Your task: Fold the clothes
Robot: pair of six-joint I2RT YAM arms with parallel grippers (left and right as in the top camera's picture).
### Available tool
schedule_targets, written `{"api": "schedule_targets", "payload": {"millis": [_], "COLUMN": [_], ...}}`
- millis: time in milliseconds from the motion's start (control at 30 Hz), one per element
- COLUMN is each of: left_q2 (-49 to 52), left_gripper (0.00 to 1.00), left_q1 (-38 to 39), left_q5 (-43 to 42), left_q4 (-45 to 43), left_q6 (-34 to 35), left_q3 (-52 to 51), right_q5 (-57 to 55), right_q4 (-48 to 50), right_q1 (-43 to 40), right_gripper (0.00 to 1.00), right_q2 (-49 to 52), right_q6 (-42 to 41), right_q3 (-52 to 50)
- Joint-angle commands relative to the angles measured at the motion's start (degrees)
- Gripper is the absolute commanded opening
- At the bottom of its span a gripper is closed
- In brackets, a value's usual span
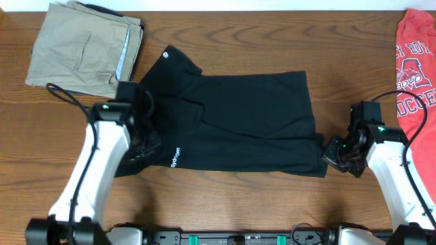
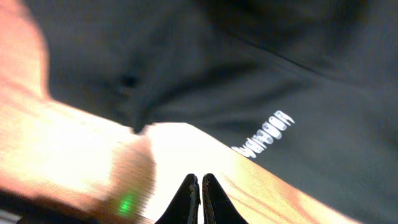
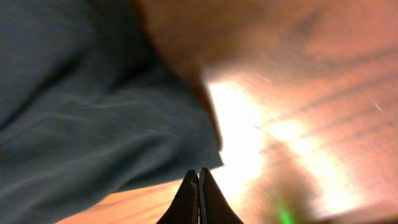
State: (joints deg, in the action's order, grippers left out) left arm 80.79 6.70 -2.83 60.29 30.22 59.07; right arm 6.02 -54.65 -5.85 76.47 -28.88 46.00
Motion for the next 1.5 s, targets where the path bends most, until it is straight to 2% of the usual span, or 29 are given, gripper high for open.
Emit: {"api": "schedule_targets", "payload": {"millis": [0,133,233,433,533,667,933,1200,1467], "left_q2": [0.8,4.4,8.6,16.9,20.0,22.7,22.9,22.9,21.4], "left_gripper": [0.08,0.09,0.09,0.08,0.06,0.06,0.06,0.07,0.06], "left_q1": [5.3,10.2,10.8,7.1,5.0,2.5,-0.4,-1.1,-7.0], "left_q5": [-3.2,-3.4,-3.3,-2.1,-1.3,-1.0,-1.0,-1.0,-1.0], "left_q4": [-0.9,-4.7,-7.6,-8.9,-9.2,-9.5,-10.4,-18.7,-13.0], "left_q6": [-1.5,-1.4,-0.8,-0.9,-1.7,-1.7,-1.7,-1.0,1.4], "left_q3": [0.1,0.1,0.1,0.1,0.0,0.0,-2.3,-11.4,-12.6], "right_q5": [5.3,5.4,5.4,5.4,5.4,4.9,2.0,0.6,-1.1], "right_q4": [0.7,1.3,2.7,7.6,10.8,13.5,15.2,13.5,9.4], "right_q1": [0.7,3.0,5.0,9.0,9.4,9.3,9.2,8.3,2.8], "right_gripper": [0.01,0.01,0.01,0.01,0.01,0.01,0.01,0.01,0.01], "right_q2": [0.0,1.4,3.0,6.2,8.2,11.1,16.3,16.7,16.5], "right_q6": [3.5,3.4,2.3,-0.4,-3.7,-3.9,-6.6,-8.8,-8.7], "right_q3": [0.7,0.5,-0.1,-2.7,-4.0,-4.9,-4.9,-4.9,-4.9]}}
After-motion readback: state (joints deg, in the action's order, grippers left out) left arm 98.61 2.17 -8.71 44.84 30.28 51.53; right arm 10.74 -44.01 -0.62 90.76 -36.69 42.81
